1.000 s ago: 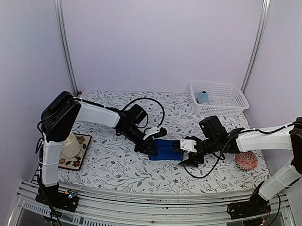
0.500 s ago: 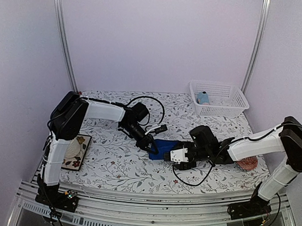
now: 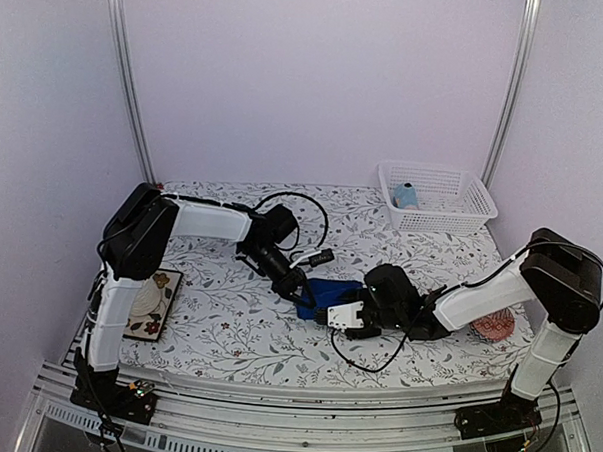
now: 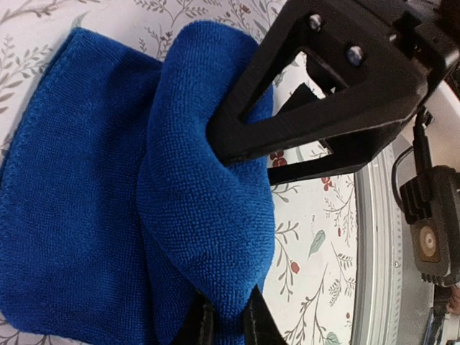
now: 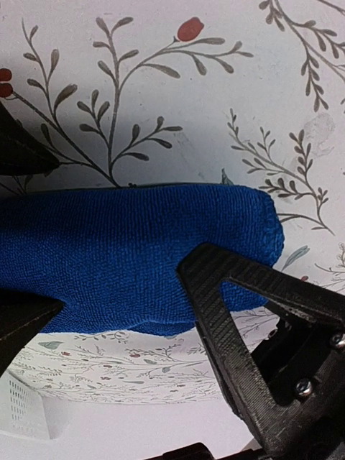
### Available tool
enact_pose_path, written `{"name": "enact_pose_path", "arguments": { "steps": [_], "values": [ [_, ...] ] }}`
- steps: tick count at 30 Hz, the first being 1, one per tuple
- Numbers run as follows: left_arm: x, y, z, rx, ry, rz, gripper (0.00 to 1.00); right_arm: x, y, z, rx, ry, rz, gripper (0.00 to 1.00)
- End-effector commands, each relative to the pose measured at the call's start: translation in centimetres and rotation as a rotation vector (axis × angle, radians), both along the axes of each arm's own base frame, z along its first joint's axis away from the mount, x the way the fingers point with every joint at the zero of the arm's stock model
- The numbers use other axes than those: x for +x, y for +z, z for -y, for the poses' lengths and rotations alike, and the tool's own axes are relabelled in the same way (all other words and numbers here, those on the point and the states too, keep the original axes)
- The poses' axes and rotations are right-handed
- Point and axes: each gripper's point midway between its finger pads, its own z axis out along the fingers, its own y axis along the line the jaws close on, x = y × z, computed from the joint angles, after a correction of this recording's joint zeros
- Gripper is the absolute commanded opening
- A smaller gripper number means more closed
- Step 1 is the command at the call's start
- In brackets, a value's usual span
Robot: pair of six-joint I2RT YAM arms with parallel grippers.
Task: Roll the towels
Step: Roll the towel at the center of the board.
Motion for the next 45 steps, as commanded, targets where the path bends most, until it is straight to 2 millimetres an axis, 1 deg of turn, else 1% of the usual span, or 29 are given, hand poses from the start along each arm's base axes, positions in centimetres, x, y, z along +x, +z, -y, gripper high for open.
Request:
{"name": "enact_pose_path", "arguments": {
  "steps": [1, 2, 4, 10, 13, 14, 16, 19, 23, 27, 30, 34, 36, 38, 42, 45],
  "values": [
    [-1.0, -3.6, -2.1, 0.132, 0.020, -0.086, 0.12, 0.6, -1.7, 0.7, -0.040, -0.063, -0.007, 0.55],
    [-1.0, -3.5, -2.1, 0.129, 0.018, -0.086, 0.14, 0.6, -1.9, 0.9, -0.043, -0.068, -0.011, 0.54],
    [-1.0, -3.5, -2.1, 0.126, 0.016, -0.088, 0.18, 0.6, -2.1, 1.0, -0.043, -0.082, -0.016, 0.48],
    [-1.0, -3.4, -2.3, 0.119, 0.012, -0.090, 0.22, 0.8, -3.0, 1.2, -0.056, -0.113, -0.038, 0.36],
    [-0.9, -3.4, -2.4, 0.121, 0.015, -0.087, 0.27, 0.5, -3.4, 1.1, -0.061, -0.107, -0.070, 0.26],
    [-0.9, -3.5, -2.5, 0.122, 0.014, -0.085, 0.32, 0.4, -3.4, 1.1, -0.058, -0.107, -0.083, 0.24],
    [-0.7, -3.4, -2.7, 0.130, 0.016, -0.067, 0.44, 0.1, -3.3, 1.0, -0.051, -0.099, -0.113, 0.23],
    [-0.1, -2.7, -3.1, 0.141, 0.027, -0.018, 0.54, 0.0, -3.1, 1.3, -0.037, -0.103, -0.159, 0.22],
    [1.2, -1.7, -4.0, 0.161, 0.074, 0.079, 0.67, -0.6, -2.4, 1.4, -0.009, -0.092, -0.231, 0.21],
    [2.3, -0.7, -5.1, 0.178, 0.117, 0.199, 0.84, -1.5, -1.8, 1.0, 0.005, -0.061, -0.327, 0.21],
    [2.6, 0.0, -5.8, 0.168, 0.144, 0.286, 0.96, -2.2, -1.7, 0.8, 0.004, -0.044, -0.394, 0.20],
    [3.5, 1.0, -6.4, 0.152, 0.194, 0.395, 0.97, -3.1, -1.7, 0.9, 0.009, -0.039, -0.480, 0.20],
    [3.9, 2.8, -6.4, 0.110, 0.220, 0.475, 0.97, -3.5, -1.8, 1.0, 0.016, -0.034, -0.527, 0.20],
    [4.0, 3.4, -6.4, 0.087, 0.226, 0.543, 0.97, -3.8, -1.5, 0.8, 0.030, -0.026, -0.577, 0.20],
    [3.4, 4.0, -6.2, 0.068, 0.211, 0.685, 0.97, -3.7, -1.5, 0.8, 0.027, -0.039, -0.667, 0.21],
    [2.2, 4.7, -5.5, 0.034, 0.178, 0.774, 0.97, -3.2, -1.5, 0.8, 0.023, -0.056, -0.707, 0.21]
  ]
}}
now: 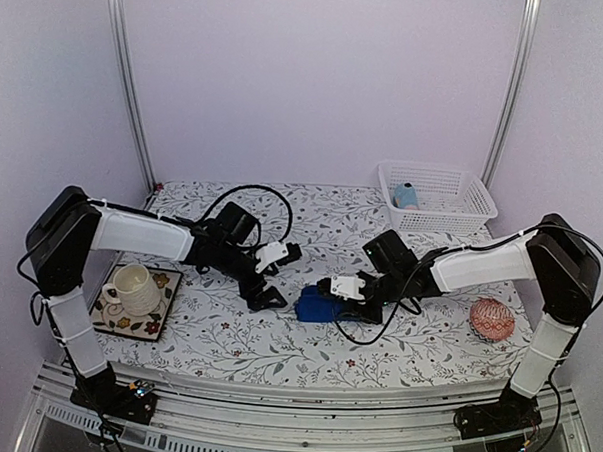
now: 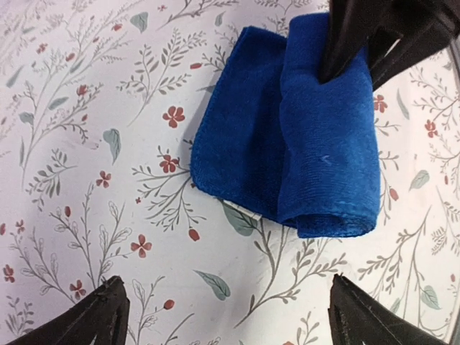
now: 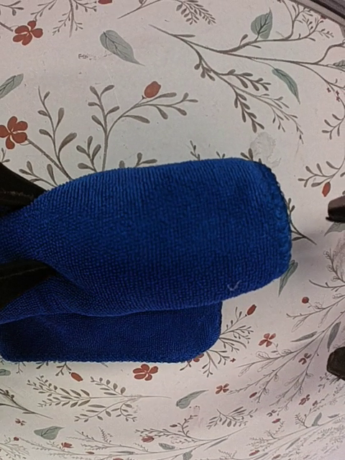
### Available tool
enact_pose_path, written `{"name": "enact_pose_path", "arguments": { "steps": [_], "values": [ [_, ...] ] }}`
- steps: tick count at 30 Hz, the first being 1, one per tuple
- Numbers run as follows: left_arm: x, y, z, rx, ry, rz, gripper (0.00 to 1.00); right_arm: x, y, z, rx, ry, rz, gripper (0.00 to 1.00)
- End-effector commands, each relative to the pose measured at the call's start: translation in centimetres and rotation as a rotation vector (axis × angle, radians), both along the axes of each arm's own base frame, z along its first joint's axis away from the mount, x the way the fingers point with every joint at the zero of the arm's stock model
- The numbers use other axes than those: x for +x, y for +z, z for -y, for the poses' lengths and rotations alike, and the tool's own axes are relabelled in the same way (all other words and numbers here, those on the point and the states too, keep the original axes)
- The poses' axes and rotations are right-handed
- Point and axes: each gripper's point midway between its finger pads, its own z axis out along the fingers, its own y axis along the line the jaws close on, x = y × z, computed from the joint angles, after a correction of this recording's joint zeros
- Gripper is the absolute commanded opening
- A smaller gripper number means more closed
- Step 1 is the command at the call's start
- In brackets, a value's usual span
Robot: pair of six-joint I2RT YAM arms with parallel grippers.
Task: Roll the towels
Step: Roll the towel at the center of the board.
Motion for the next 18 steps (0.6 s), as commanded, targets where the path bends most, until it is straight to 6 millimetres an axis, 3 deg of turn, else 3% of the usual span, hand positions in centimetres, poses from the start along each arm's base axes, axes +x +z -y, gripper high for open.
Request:
{"name": "enact_pose_path", "arguments": {
  "steps": [1, 9, 18],
  "values": [
    [-0.5, 2.4, 2.0, -0.053, -0.067, 0.222, 0.97, -2.2, -2.1, 1.2, -0.064, -0.001, -0.210, 0.21],
    [-3.5, 4.2, 5.0, -0.138, -0.181, 0.259, 0.97, -1.9, -3.0, 1.5, -0.096, -0.017, -0.263, 0.22],
    [-4.3, 3.4, 6.7, -0.125, -0.219, 0.275, 0.94, -1.4, -3.0, 1.1, -0.077, -0.019, -0.358, 0.22]
  ]
}}
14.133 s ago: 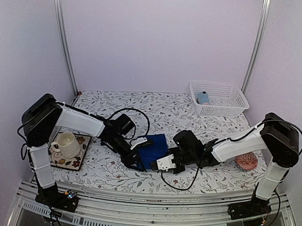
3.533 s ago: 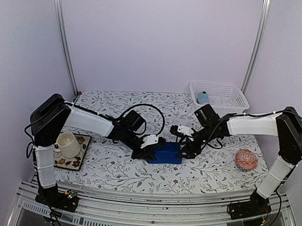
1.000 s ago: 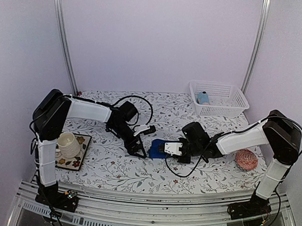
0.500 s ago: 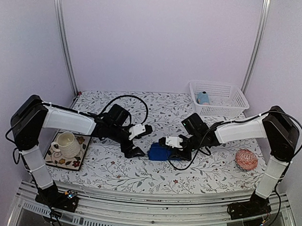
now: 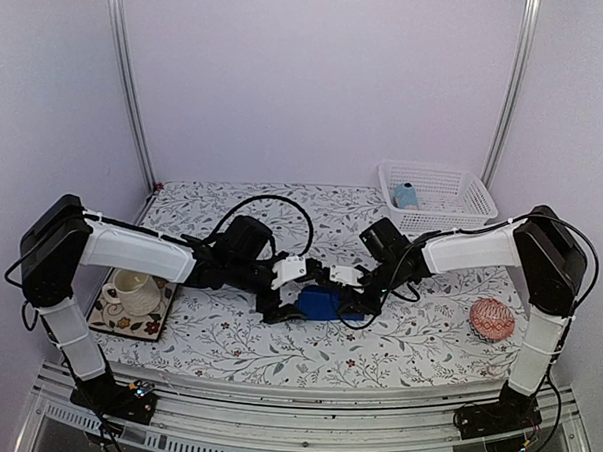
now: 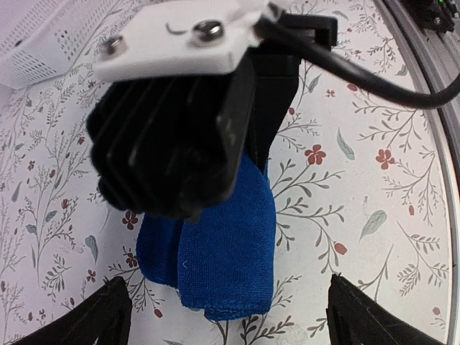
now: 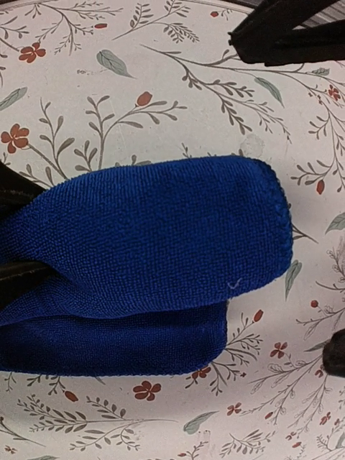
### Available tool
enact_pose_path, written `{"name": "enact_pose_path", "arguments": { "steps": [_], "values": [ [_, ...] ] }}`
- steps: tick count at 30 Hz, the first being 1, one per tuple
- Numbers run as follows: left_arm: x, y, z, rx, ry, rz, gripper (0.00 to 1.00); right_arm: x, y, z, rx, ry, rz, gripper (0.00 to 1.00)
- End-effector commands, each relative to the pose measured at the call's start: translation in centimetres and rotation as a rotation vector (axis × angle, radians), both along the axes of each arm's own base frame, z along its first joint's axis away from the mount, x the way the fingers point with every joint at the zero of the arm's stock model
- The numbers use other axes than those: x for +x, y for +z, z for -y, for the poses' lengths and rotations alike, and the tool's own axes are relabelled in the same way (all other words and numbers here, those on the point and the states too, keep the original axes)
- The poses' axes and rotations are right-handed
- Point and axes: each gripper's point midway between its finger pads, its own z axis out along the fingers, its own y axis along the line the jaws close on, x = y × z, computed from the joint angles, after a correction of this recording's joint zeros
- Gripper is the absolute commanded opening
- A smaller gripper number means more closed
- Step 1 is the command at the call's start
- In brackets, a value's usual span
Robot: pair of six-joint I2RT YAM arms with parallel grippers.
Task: Roll the towels
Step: Roll the towel at the center of the board.
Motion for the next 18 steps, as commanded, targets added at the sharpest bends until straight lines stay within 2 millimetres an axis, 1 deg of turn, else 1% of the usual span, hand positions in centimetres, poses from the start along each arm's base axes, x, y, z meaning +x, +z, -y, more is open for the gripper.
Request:
{"name": "enact_pose_path", "arguments": {
  "steps": [1, 3, 6, 8, 11, 14, 18],
  "values": [
    [-0.1, 0.4, 1.6, -0.019, -0.036, 0.045, 0.93, -1.9, -2.9, 1.4, -0.075, -0.007, -0.174, 0.22],
    [-0.3, 0.2, 1.7, -0.016, -0.044, 0.045, 0.91, -1.7, -2.9, 1.3, -0.069, -0.009, -0.192, 0.22],
    [-0.5, -0.5, 1.7, -0.006, -0.053, 0.035, 0.85, -1.3, -3.1, 1.3, -0.065, -0.014, -0.211, 0.22],
    [-0.6, -1.1, 1.6, 0.005, -0.057, 0.029, 0.85, -1.1, -3.2, 1.3, -0.063, -0.016, -0.219, 0.22],
    [-0.4, -1.8, 1.7, 0.024, -0.053, 0.032, 0.85, -1.4, -3.6, 1.4, -0.065, -0.014, -0.241, 0.23],
    [-0.2, -2.0, 2.0, 0.026, -0.053, 0.029, 0.84, -1.6, -4.0, 1.5, -0.075, -0.016, -0.256, 0.23],
    [0.0, -2.7, 2.5, 0.036, -0.059, 0.017, 0.79, -1.7, -4.3, 1.6, -0.074, -0.017, -0.269, 0.23]
  ]
}}
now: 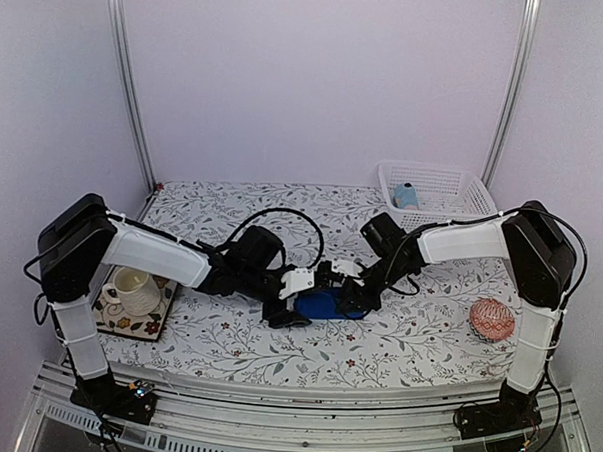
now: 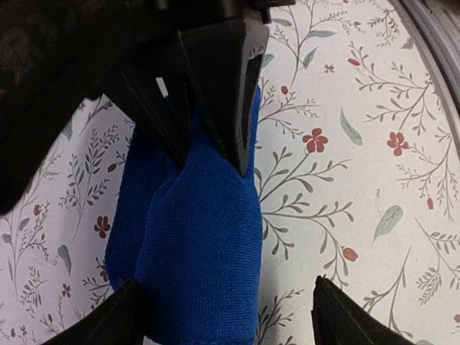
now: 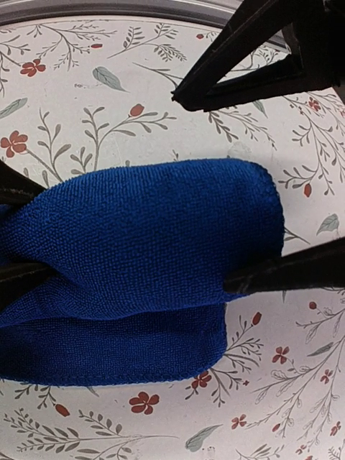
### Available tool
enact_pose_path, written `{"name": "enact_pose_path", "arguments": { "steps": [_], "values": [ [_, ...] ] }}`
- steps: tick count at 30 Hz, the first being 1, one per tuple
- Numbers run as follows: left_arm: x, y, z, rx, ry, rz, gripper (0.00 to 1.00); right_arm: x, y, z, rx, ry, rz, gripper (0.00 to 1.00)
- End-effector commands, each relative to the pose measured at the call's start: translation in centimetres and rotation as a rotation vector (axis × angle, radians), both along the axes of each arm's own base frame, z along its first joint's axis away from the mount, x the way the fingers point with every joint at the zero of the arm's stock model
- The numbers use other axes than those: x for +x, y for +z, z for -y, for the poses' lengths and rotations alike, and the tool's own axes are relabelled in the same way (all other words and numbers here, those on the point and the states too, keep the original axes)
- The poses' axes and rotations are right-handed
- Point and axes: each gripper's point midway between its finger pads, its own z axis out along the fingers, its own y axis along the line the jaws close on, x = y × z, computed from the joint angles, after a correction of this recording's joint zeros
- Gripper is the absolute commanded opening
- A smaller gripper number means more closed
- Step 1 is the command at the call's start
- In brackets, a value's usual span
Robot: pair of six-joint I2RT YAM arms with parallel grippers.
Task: Roll the towels
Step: Roll the towel at the center of the board.
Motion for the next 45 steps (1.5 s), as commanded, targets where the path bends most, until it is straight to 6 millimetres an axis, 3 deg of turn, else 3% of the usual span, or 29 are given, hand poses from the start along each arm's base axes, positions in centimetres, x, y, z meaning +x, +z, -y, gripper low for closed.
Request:
{"name": "enact_pose_path", "arguments": {
  "steps": [1, 4, 7, 9, 12, 15, 19, 20, 21, 22, 30, 37, 41, 45],
  "values": [
    [0.3, 0.0, 1.5, -0.002, -0.020, 0.015, 0.76, -1.6, -3.4, 1.2, -0.095, -0.006, -0.108, 0.23],
    [0.6, -1.4, 1.6, 0.048, -0.015, -0.013, 0.65, -1.3, -3.2, 1.0, -0.090, -0.008, -0.103, 0.24],
    [0.5, -3.5, 1.5, 0.103, -0.020, -0.052, 0.47, -1.2, -3.2, 1.1, -0.092, -0.011, -0.102, 0.24],
    [0.2, -3.9, 1.4, 0.111, -0.027, -0.066, 0.32, -0.9, -3.1, 1.1, -0.093, -0.018, -0.097, 0.26],
    [-0.1, -4.1, 1.2, 0.121, -0.037, -0.088, 0.21, 0.0, -2.6, 1.5, -0.094, -0.048, -0.080, 0.31],
    [-0.6, -4.0, 1.1, 0.118, -0.053, -0.122, 0.12, 1.4, -1.3, 2.1, -0.078, -0.094, -0.055, 0.40],
    [-0.9, -3.9, 1.2, 0.112, -0.052, -0.207, 0.01, 3.4, 0.5, 3.9, -0.081, -0.175, 0.006, 0.59],
    [-1.0, -4.1, 1.1, 0.117, -0.049, -0.231, 0.00, 3.8, 1.1, 4.3, -0.075, -0.188, 0.024, 0.64],
    [-0.9, -4.3, 1.1, 0.116, -0.042, -0.251, 0.00, 4.4, 2.0, 4.6, -0.061, -0.205, 0.049, 0.88],
    [-0.9, -4.4, 1.0, 0.117, -0.037, -0.274, 0.00, 4.3, 2.2, 5.2, -0.060, -0.218, 0.050, 1.00],
    [0.3, -4.6, 0.6, 0.081, 0.022, -0.411, 0.00, 5.1, 5.1, 7.5, -0.049, -0.323, 0.121, 0.99],
    [2.4, -5.4, 0.7, 0.082, 0.126, -0.576, 0.00, 9.7, 10.1, 9.8, -0.074, -0.697, 0.196, 0.99],
    [3.4, -5.7, 0.7, 0.079, 0.211, -0.647, 0.00, 10.4, 13.1, 10.3, 0.015, -0.838, 0.199, 0.99],
    [4.0, -5.5, 0.9, 0.072, 0.289, -0.682, 0.00, 8.6, 13.8, 9.6, 0.162, -0.957, 0.005, 0.99]
  ]
}}
